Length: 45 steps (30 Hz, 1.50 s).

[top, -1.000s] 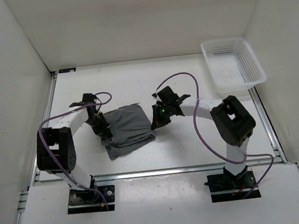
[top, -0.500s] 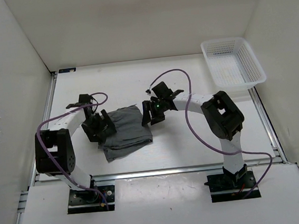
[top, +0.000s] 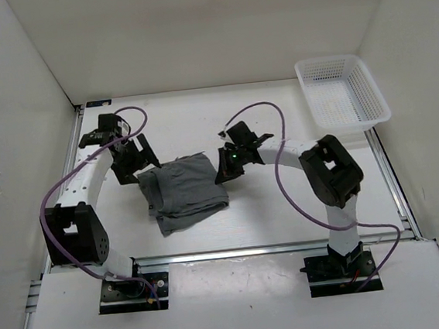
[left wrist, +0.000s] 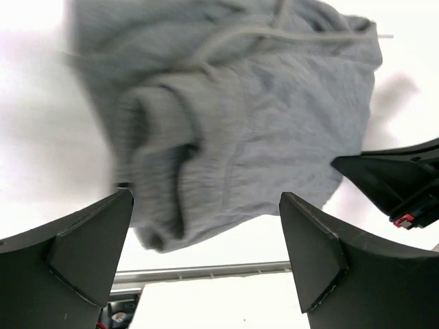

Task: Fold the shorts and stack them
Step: Fold the shorts

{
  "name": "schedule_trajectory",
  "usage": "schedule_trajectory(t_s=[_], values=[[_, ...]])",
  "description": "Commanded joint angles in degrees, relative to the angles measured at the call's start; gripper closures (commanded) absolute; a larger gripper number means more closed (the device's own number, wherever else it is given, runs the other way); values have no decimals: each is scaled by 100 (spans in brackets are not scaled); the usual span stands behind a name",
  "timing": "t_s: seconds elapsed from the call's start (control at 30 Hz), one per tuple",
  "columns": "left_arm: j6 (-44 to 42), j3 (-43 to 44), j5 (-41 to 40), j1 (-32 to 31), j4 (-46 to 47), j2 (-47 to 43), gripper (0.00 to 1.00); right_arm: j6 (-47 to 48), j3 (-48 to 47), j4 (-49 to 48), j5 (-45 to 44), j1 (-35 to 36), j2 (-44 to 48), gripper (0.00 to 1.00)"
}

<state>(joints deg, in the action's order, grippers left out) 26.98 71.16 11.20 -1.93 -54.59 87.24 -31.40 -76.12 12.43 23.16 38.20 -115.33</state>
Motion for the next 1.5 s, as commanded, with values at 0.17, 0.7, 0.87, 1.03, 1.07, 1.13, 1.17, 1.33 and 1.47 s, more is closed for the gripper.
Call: schedule_trajectory(t_s=[0.17,0.7,0.87,1.03,1.07,1.13,1.17,1.33,1.47], values=[[-545,935,206,-447,-290,362,1,-392,1888,84,-1453,-734,1969,100],[-114,1576,392,-2741,344,1636,90,-1519,2550,647,-3054,-409,3367,17],[43,1944,216,-2681,467,2112,90,-983,1549,621,-2545,-409,2754,58],[97,2789,164,-2620,467,2665,90,-973,783,595,-2449,-514,1684,99],[158,2972,163,-2549,467,2814,90,-1026,713,594,-2448,-515,1515,99],[158,3123,163,-2462,467,3148,90,-1078,458,594,-2517,-515,1024,99],[210,3193,241,-2356,467,3454,90,-1079,396,594,-2587,-515,891,99],[10,3194,128,-2232,414,3879,90,-1132,264,594,-2588,-568,406,99],[-132,3246,76,-2180,414,3932,90,-1053,132,664,-2640,-568,581,99]])
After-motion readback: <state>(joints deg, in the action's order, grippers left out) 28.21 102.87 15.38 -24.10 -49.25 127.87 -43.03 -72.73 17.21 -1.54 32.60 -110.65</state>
